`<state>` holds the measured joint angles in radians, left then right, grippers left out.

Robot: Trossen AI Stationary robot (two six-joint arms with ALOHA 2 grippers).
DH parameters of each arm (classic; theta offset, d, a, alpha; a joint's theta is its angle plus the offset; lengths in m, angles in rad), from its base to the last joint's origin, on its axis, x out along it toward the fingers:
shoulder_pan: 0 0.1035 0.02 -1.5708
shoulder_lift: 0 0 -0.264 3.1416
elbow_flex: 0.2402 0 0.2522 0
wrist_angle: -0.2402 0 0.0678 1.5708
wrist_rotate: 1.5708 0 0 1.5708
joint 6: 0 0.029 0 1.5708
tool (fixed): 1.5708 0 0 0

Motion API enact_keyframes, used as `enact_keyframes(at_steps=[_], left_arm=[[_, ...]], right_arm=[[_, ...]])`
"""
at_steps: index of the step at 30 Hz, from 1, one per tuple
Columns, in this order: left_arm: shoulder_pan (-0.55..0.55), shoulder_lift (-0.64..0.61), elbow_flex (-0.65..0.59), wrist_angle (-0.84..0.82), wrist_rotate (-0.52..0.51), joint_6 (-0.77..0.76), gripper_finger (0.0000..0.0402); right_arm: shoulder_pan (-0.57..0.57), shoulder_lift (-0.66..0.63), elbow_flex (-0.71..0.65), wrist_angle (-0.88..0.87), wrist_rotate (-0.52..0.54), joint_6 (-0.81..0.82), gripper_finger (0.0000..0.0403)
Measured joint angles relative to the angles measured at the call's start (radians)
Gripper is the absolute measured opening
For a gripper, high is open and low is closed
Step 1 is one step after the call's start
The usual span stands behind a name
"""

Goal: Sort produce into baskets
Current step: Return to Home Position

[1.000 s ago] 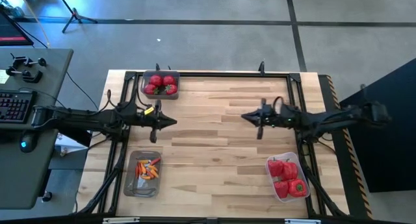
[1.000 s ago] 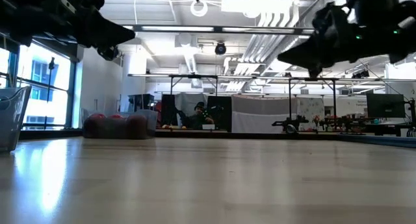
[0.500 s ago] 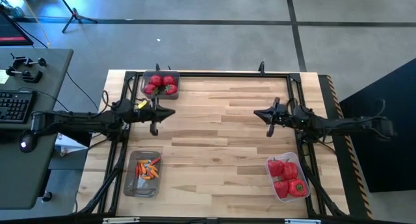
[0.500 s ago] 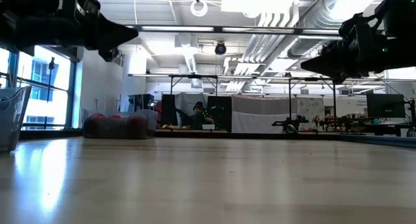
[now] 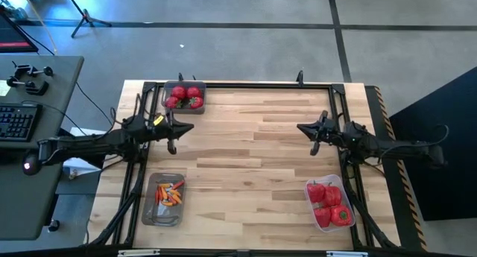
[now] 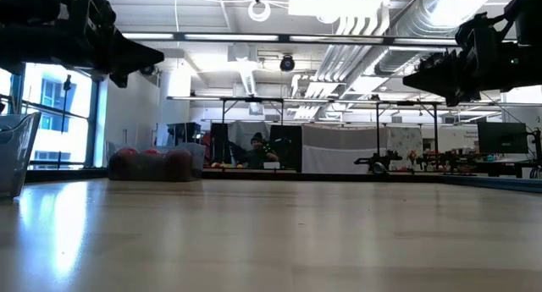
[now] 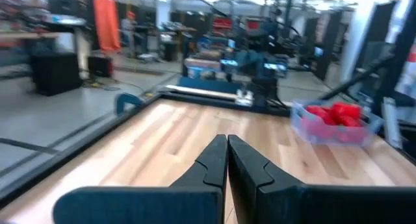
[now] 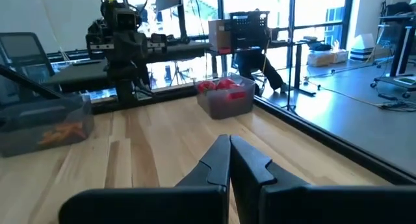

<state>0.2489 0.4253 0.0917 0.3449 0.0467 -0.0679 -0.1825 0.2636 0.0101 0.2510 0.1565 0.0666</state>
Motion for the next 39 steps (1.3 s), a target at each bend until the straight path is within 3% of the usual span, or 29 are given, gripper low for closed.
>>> enact_keyframes(at_steps=[7, 14, 23, 29, 34, 39], left_arm=[[0.000, -0.211, -0.080, -0.055, -0.071, -0.014, 0.0000], [0.000, -0.425, -0.080, -0.246, -0.109, 0.014, 0.0000], [0.001, -0.422, -0.078, -0.273, -0.112, 0.021, 0.0000], [0.017, -0.422, -0.077, -0.339, -0.087, 0.016, 0.0000], [0.031, -0.416, -0.077, -0.340, -0.052, -0.009, 0.0000], [0.032, -0.373, -0.077, -0.341, -0.056, -0.055, 0.0000]], right_arm=[[0.001, -0.089, 0.000, -0.081, 0.050, -0.001, 0.0000], [0.002, -0.162, 0.000, -0.112, 0.129, -0.047, 0.0000], [0.009, -0.264, -0.001, -0.101, 0.099, -0.085, 0.0000], [0.024, -0.263, 0.024, -0.206, 0.144, -0.078, 0.0000], [-0.006, -0.251, 0.000, -0.201, 0.069, -0.032, 0.0000], [-0.047, -0.210, 0.000, -0.203, 0.060, -0.004, 0.0000]])
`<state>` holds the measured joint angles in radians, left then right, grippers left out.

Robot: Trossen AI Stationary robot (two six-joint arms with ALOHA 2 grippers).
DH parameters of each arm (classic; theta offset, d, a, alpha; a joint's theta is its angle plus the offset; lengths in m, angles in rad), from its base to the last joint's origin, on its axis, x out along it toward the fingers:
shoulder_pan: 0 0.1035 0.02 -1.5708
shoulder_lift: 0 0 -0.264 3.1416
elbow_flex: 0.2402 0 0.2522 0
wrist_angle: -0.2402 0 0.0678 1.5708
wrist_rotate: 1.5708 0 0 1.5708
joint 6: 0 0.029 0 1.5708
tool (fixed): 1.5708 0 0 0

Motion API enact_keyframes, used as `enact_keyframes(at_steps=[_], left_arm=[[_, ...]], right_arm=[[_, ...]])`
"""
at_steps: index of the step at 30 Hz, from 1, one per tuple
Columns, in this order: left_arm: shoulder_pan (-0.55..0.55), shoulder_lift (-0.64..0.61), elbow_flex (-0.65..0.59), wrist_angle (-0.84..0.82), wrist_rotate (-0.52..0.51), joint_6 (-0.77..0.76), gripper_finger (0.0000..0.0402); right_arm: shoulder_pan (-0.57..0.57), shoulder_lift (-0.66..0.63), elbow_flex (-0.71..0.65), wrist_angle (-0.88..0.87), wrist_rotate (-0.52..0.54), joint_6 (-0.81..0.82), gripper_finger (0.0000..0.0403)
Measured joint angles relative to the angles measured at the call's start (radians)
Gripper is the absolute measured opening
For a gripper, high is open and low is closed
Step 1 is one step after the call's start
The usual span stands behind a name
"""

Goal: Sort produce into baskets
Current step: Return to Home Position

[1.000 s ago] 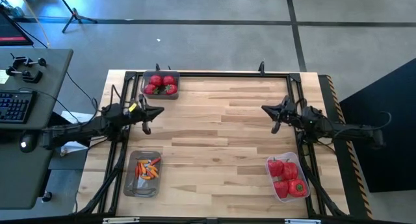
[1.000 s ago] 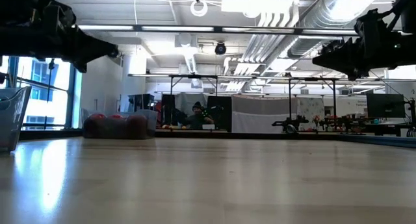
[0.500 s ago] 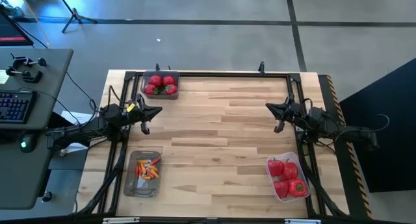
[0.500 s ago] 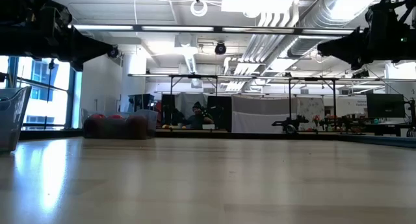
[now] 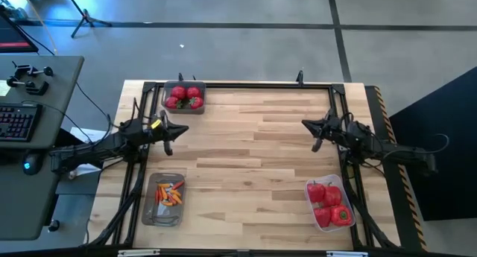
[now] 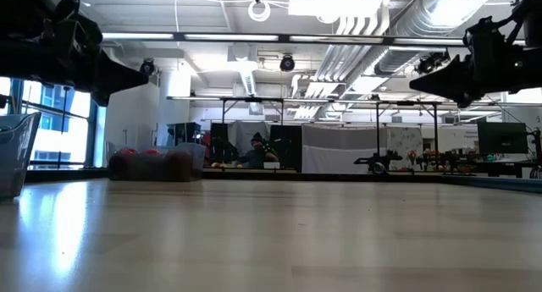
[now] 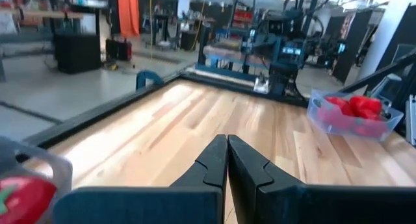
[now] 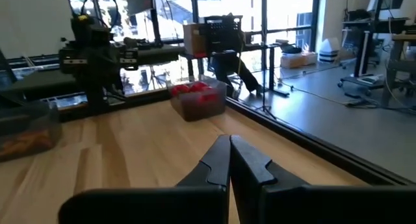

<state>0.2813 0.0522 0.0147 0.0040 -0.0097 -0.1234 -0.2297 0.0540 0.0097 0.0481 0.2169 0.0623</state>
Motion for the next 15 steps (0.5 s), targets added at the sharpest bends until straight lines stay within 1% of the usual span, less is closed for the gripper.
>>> enact_keyframes(at_steps=[8, 15], left_arm=[[-0.001, 0.077, 0.000, -0.001, -0.002, -0.006, 0.0000], [-0.001, 0.089, 0.000, 0.000, -0.002, -0.058, 0.0000]], right_arm=[[-0.013, 0.018, 0.000, 0.000, -0.001, -0.041, 0.0000], [-0.013, 0.018, 0.000, 0.000, -0.004, -0.037, 0.0000]])
